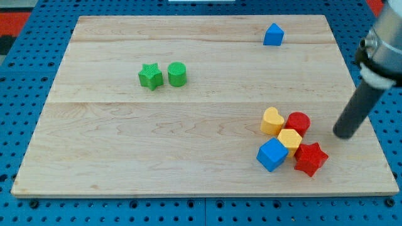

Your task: Slightly move the yellow blocks diagonally up

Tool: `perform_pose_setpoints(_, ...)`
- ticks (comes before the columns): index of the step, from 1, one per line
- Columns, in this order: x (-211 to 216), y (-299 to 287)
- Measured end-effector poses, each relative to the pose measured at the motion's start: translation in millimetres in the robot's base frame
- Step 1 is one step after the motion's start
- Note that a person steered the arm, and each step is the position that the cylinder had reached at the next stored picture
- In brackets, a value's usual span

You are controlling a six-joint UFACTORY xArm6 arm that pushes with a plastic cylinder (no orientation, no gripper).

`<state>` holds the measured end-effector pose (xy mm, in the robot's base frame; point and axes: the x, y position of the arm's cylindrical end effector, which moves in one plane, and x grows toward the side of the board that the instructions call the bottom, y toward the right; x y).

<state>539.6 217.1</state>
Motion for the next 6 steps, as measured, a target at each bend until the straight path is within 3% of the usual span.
perform_pose_setpoints(1, 43, -48)
perform_pose_setpoints(2, 47, -62)
perform_pose_setpoints(3, 37, -41)
perform_pose_setpoints(6, -21, -75)
